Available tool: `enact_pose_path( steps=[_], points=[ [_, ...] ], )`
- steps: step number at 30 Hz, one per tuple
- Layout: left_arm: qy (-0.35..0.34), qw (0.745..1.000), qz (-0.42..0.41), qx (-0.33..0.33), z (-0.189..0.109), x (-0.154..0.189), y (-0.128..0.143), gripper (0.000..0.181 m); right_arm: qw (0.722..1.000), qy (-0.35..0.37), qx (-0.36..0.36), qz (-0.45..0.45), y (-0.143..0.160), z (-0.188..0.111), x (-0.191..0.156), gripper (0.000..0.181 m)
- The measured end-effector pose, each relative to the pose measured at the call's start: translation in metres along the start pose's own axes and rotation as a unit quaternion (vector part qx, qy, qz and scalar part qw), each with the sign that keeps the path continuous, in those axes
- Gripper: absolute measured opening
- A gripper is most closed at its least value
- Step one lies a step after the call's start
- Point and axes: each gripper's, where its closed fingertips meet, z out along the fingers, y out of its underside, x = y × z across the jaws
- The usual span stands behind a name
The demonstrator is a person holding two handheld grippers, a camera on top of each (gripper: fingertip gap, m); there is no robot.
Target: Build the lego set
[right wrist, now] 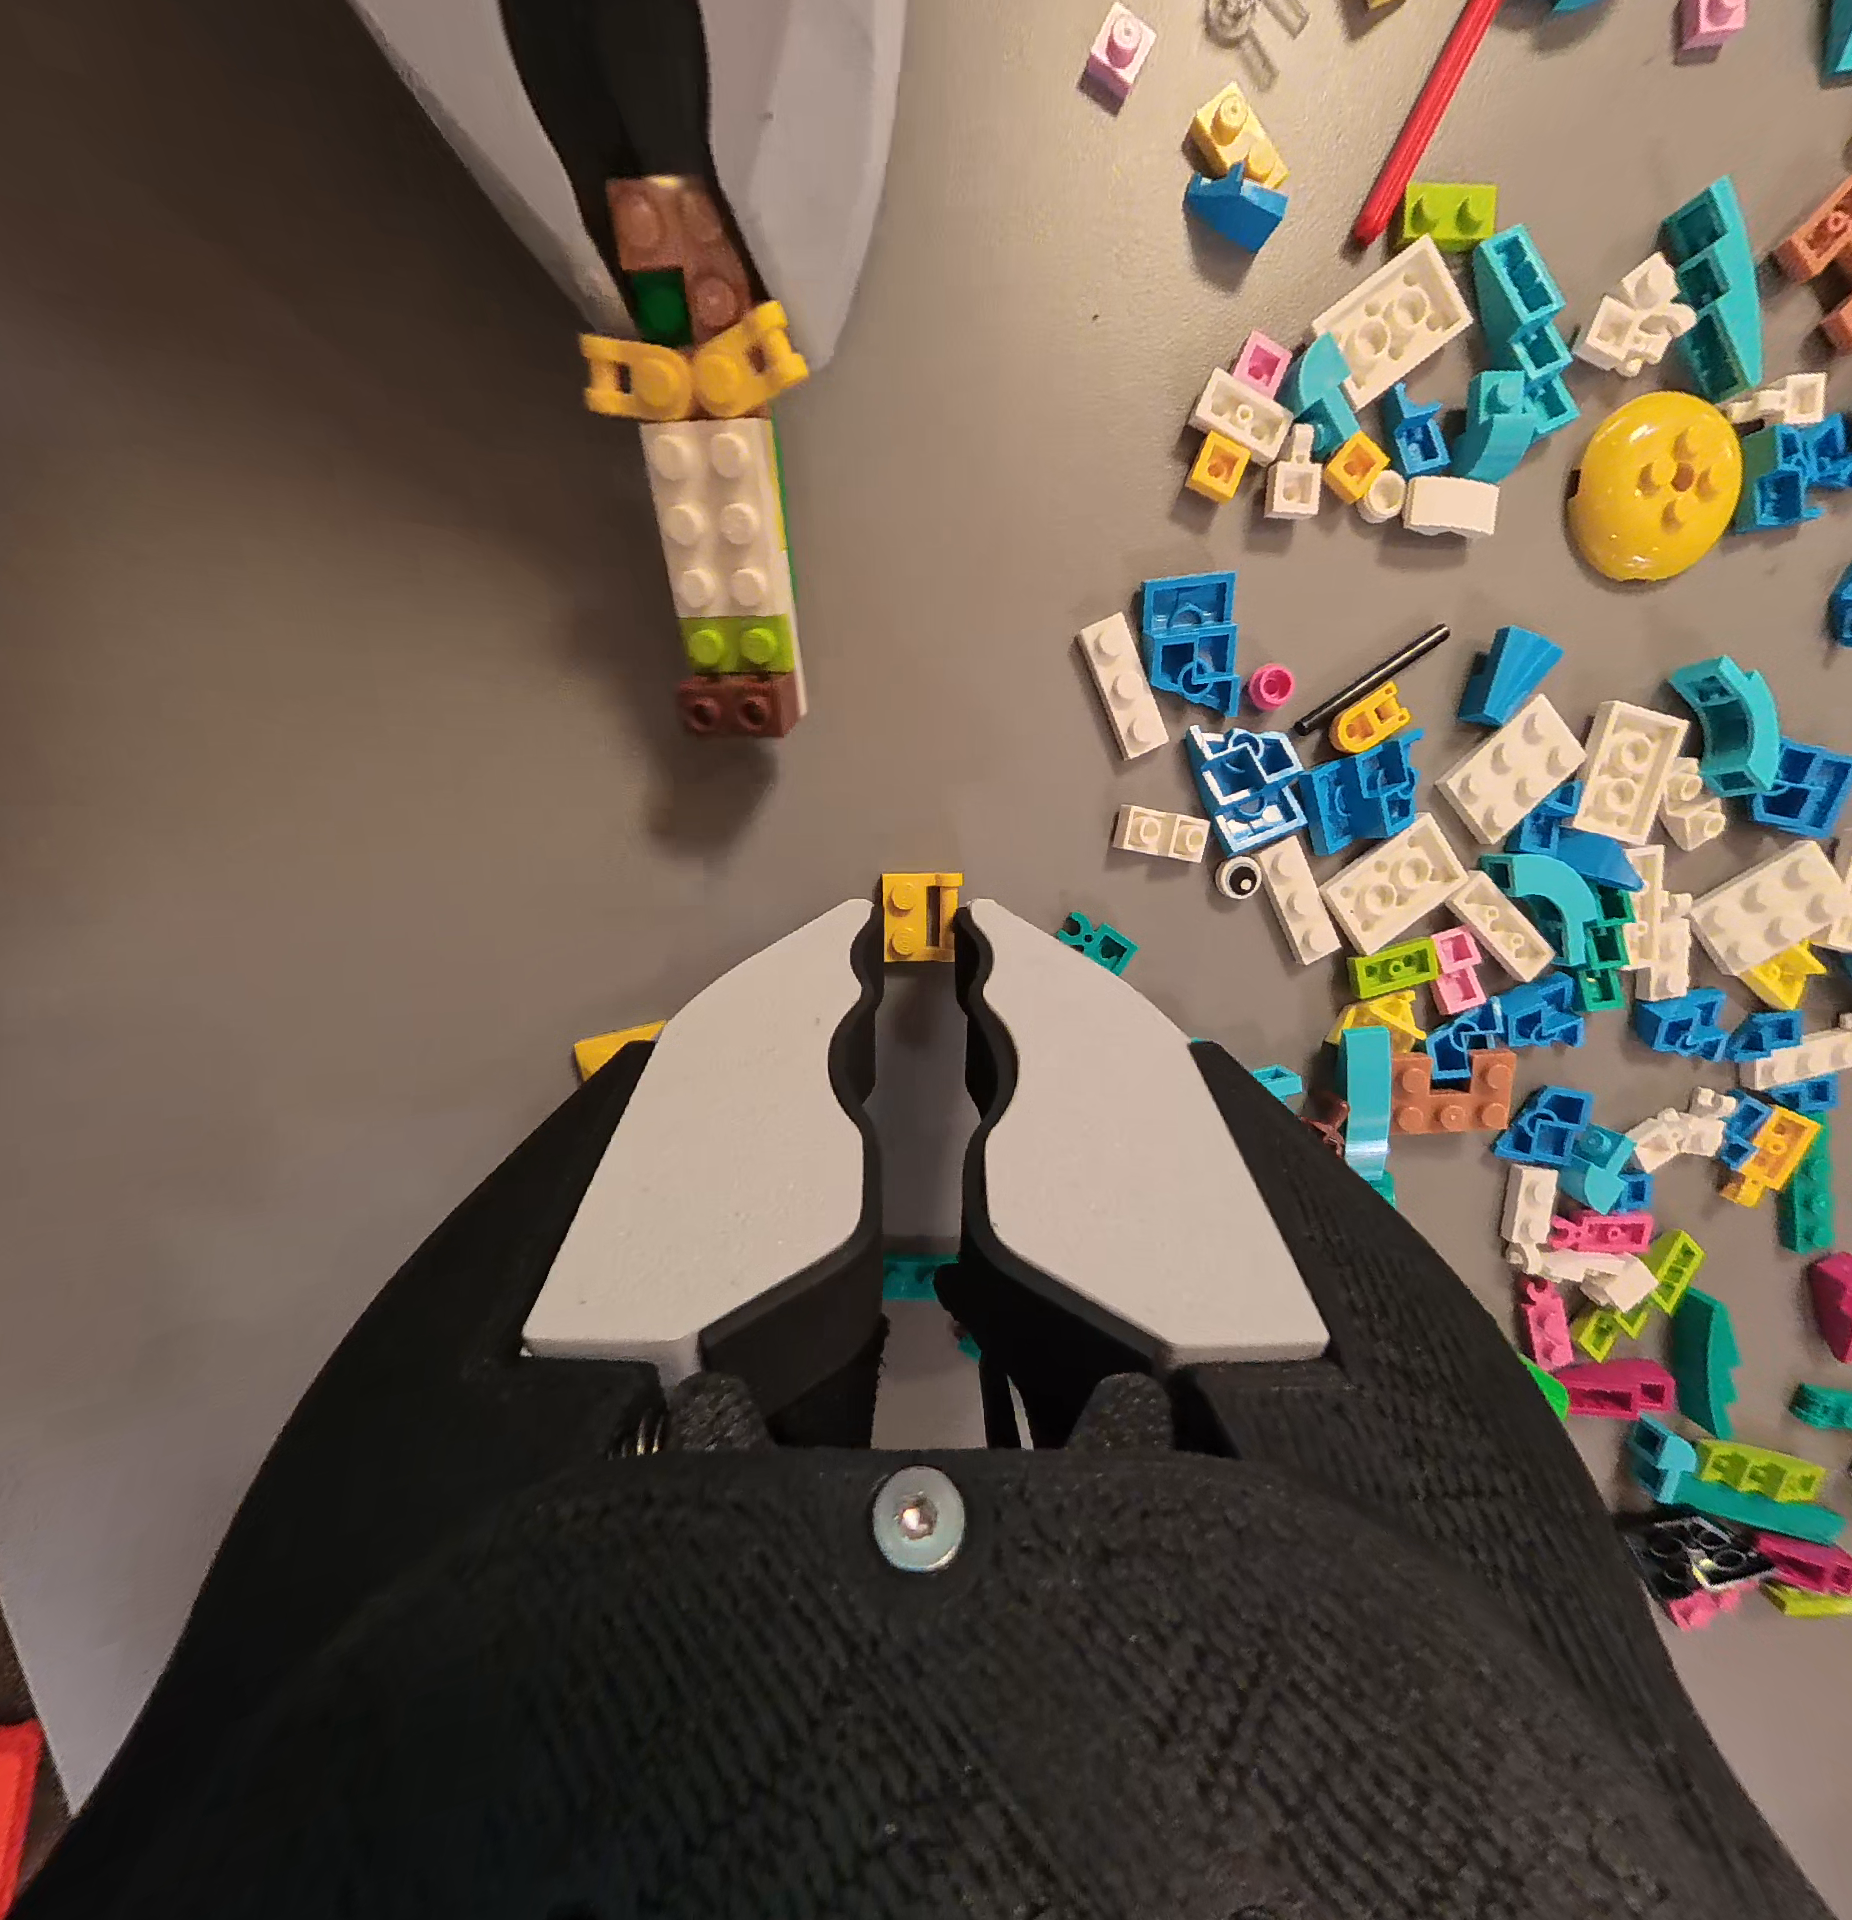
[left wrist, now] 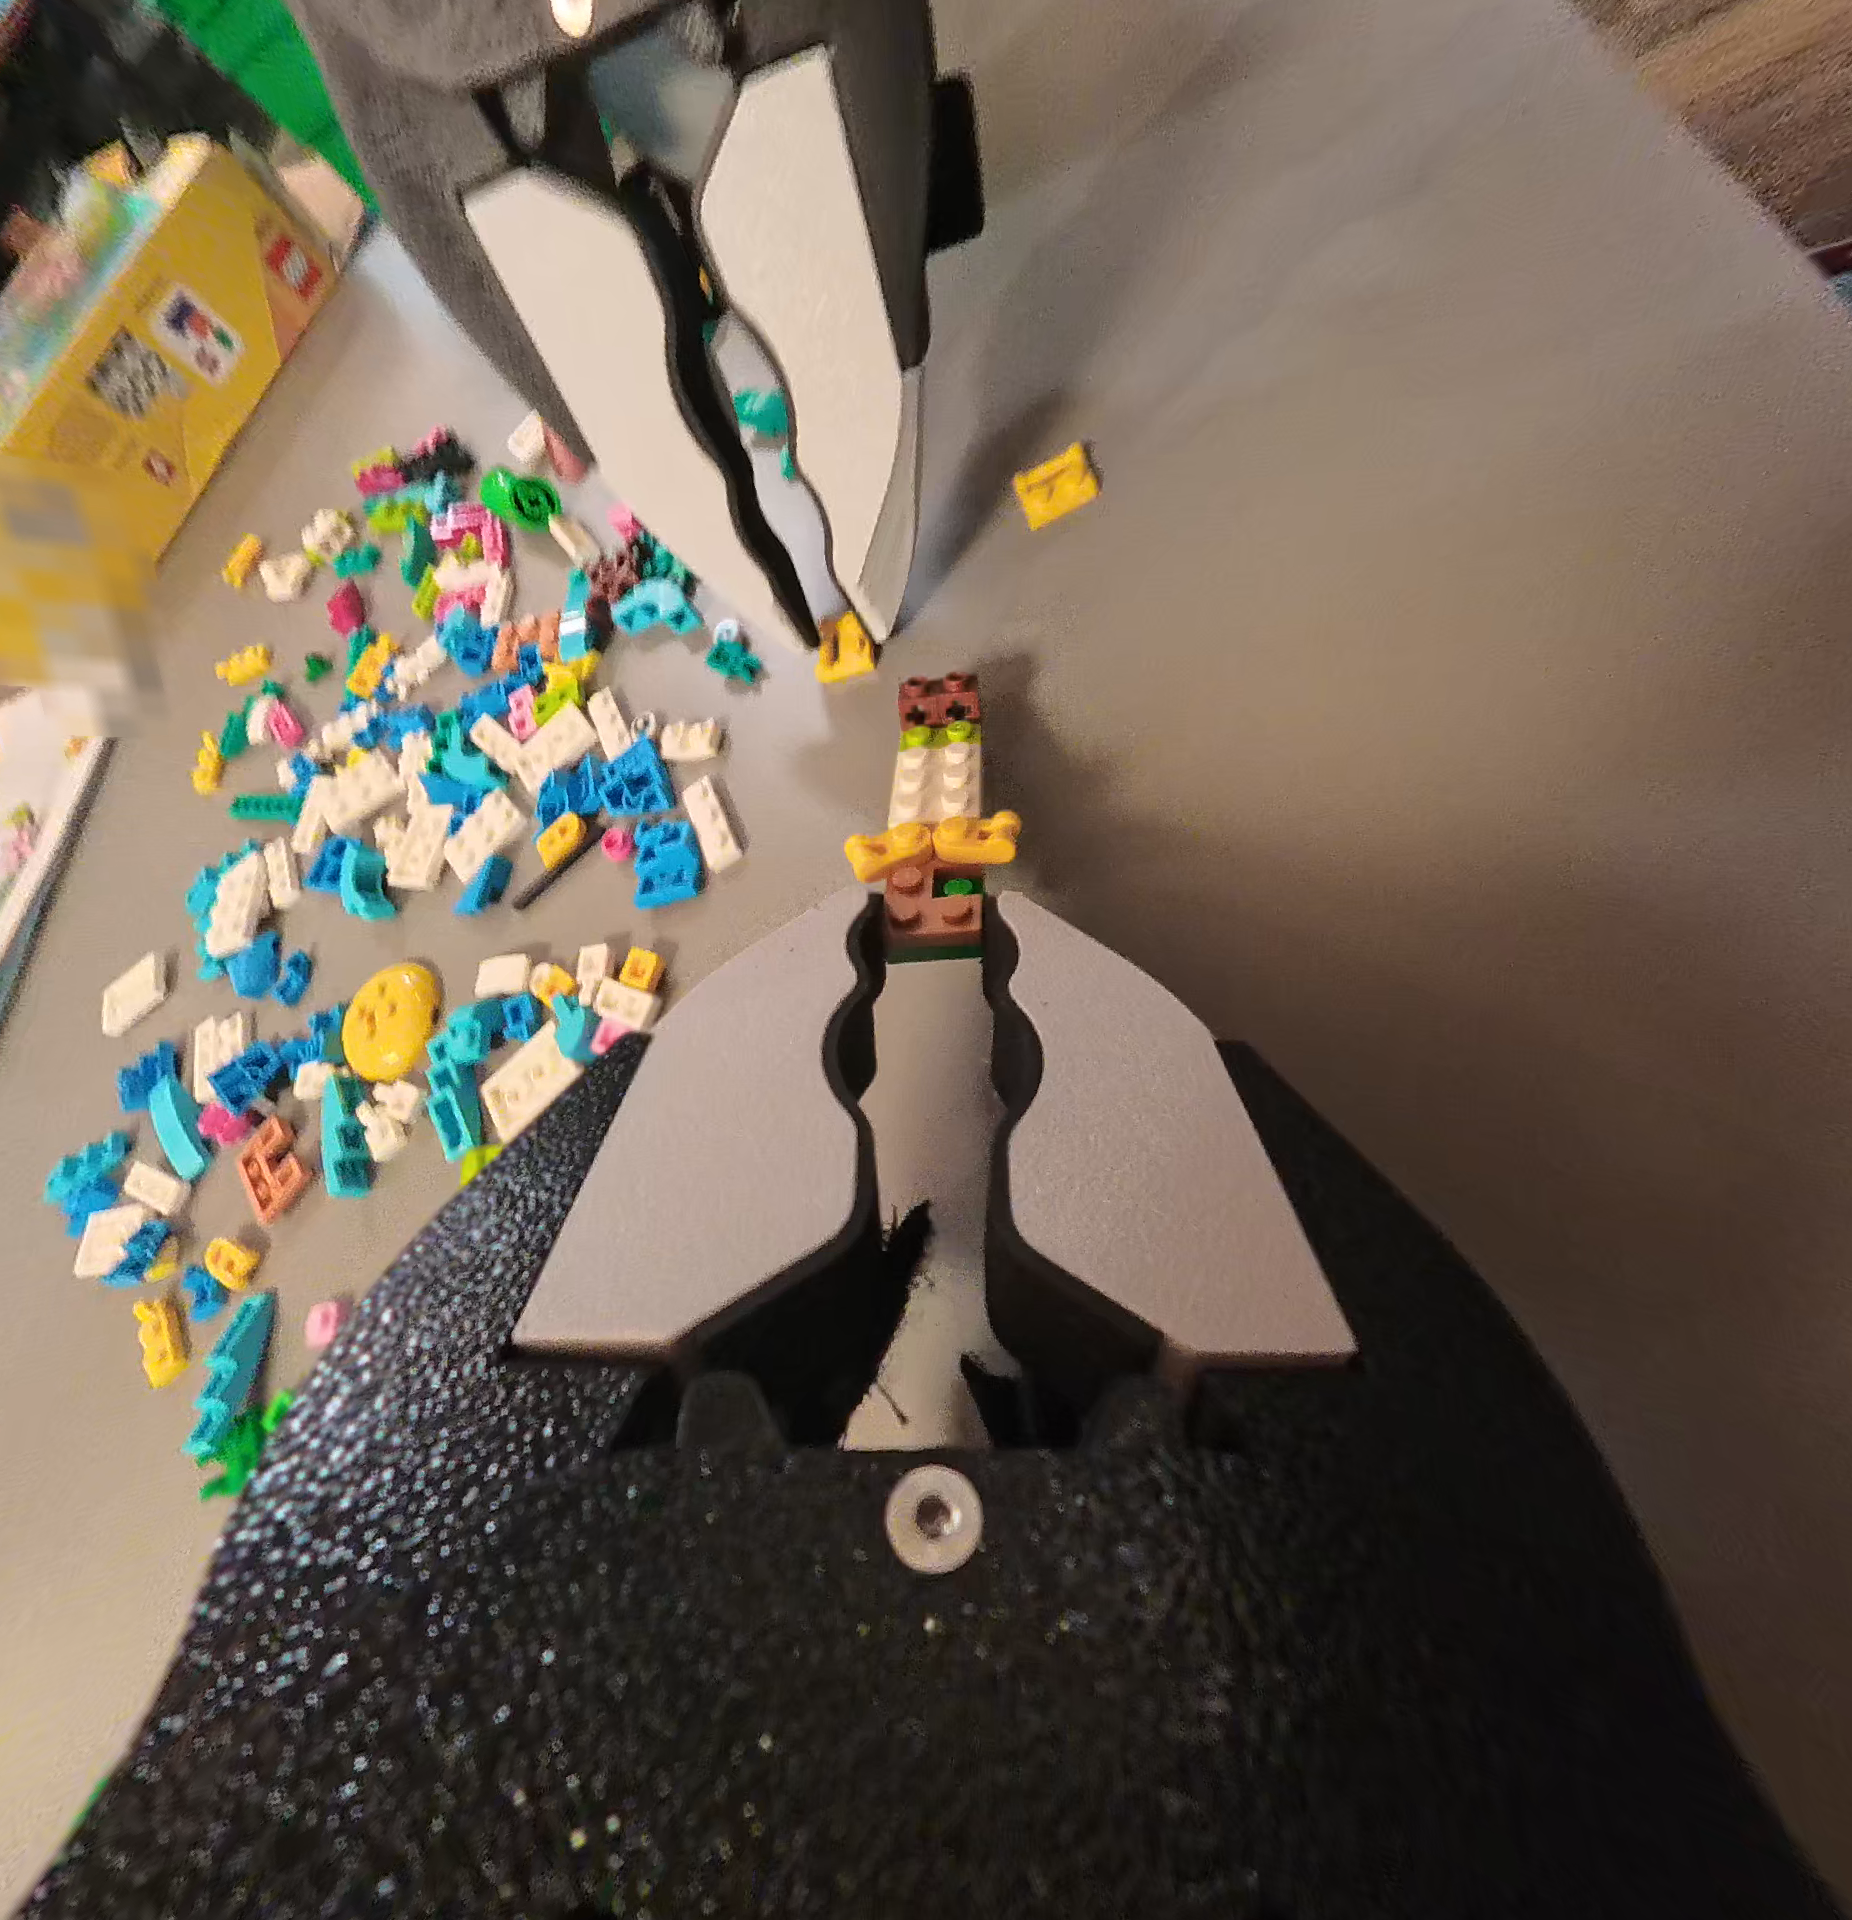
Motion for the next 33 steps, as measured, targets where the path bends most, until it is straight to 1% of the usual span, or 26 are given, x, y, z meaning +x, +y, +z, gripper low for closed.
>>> enact_pose_path(
  steps=[1, 4, 10, 15, 25, 33],
  points=[
    [-0.002, 1.000, -0.012, -0.012, 0.001, -0.002, 0.004, 0.017, 1.000, 0.004, 0.007, 0.001, -0.001, -0.001, 0.002, 0.011],
    [-0.007, 0.999, -0.034, -0.015, 0.002, -0.005, 0.006, 0.017, 0.999, 0.017, 0.048, 0.004, -0.011, -0.006, 0.007, 0.011],
    [-0.018, 0.998, -0.062, -0.021, 0.002, -0.009, 0.010, 0.018, 0.987, 0.037, 0.159, -0.002, -0.041, -0.016, 0.017, 0.011],
    [-0.017, 0.997, -0.068, -0.031, 0.003, -0.008, 0.013, 0.018, 0.977, 0.026, 0.212, -0.001, -0.061, -0.020, 0.018, 0.011],
    [-0.017, 0.996, -0.080, -0.036, 0.003, -0.008, 0.014, 0.018, 0.982, 0.017, 0.186, -0.017, -0.054, -0.015, 0.012, 0.011],
    [-0.020, 0.995, -0.088, -0.040, 0.003, -0.009, 0.015, 0.018, 0.985, -0.013, 0.171, -0.023, -0.054, -0.004, 0.000, 0.011]
  ],
)
